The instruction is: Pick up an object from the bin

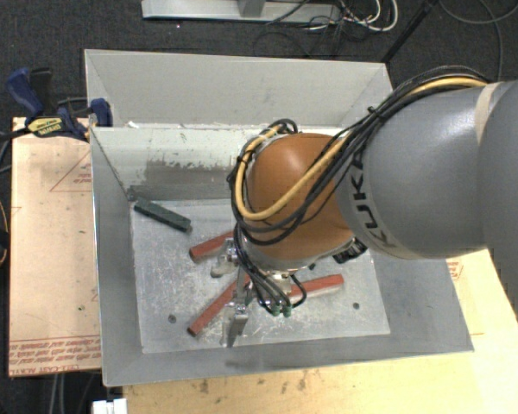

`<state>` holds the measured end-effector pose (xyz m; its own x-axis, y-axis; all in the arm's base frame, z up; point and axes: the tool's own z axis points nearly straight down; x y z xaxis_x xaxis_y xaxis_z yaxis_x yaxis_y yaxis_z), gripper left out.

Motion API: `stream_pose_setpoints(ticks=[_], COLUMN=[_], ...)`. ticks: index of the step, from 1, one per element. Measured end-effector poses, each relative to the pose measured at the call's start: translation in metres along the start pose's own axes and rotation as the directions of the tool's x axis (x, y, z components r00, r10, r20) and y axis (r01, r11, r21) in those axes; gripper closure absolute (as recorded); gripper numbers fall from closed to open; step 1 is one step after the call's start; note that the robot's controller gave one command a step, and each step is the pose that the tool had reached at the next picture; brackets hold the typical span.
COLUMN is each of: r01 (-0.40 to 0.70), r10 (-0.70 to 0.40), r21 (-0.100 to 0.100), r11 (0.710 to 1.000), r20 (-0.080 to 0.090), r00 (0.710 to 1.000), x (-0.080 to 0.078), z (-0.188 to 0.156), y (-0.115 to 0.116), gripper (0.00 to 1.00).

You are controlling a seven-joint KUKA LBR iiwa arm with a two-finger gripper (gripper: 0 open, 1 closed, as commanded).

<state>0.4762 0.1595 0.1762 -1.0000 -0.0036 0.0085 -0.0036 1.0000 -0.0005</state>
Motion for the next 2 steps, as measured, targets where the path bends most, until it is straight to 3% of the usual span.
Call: stream_pose_setpoints(ticks=[1, 2], r01=[-0.003, -0.001], r10=[0.004, 0.001], r21=[-0.001, -0.006], r11=[1.000, 1.000], r20=[0.008, 0.017], r00=[1.000, 1.000], x=[-0.002, -0.019], z=[-0.004, 0.099], y=[-0.001, 0.009], gripper=[0.00, 1.00])
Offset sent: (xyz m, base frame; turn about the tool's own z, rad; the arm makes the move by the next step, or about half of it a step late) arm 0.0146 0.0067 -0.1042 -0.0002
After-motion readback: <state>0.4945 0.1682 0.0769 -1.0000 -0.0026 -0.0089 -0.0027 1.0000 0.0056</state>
